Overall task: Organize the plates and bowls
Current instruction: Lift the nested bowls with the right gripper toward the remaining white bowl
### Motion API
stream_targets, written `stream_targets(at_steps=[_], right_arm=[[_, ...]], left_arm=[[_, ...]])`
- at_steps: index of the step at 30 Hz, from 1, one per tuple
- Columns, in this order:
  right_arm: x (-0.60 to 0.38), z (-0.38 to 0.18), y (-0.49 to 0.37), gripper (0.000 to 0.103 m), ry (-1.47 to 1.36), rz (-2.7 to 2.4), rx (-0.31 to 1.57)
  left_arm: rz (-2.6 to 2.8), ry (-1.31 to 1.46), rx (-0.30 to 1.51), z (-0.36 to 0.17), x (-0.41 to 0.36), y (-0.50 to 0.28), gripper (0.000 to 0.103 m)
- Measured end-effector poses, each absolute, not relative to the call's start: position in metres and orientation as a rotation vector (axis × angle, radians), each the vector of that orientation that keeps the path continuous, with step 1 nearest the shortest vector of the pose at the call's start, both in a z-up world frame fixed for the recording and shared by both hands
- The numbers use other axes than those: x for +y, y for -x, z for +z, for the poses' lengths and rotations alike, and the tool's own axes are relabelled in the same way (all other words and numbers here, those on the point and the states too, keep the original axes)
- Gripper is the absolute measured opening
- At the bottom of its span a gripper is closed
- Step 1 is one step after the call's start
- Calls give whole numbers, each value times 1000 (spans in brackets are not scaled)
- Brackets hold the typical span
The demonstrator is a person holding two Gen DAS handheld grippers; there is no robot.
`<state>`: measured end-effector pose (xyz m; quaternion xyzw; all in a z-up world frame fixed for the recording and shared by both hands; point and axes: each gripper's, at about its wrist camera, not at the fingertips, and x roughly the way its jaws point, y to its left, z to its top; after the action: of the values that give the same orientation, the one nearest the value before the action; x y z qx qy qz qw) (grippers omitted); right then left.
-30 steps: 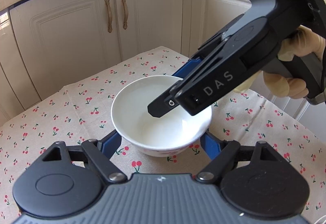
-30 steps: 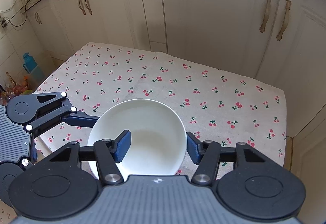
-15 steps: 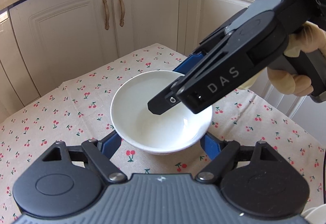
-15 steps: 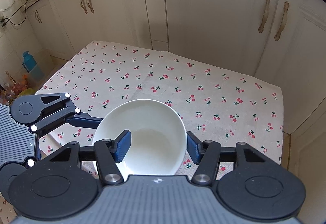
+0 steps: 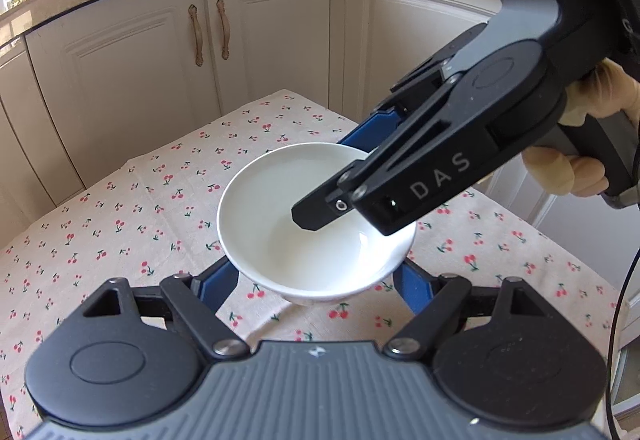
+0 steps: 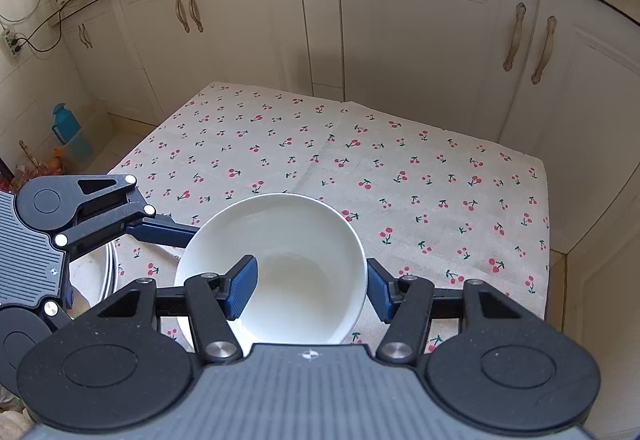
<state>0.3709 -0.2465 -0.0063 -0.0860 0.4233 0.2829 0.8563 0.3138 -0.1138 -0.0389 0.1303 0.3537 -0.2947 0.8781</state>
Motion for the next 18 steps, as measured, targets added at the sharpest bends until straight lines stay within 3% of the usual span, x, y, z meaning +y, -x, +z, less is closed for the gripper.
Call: stream_targets(at_steps=[18], right_arm=[[-242,24,-292,64,194,609,850]], left_arm=[[-595,-283,703,-12,-107,-235,84]])
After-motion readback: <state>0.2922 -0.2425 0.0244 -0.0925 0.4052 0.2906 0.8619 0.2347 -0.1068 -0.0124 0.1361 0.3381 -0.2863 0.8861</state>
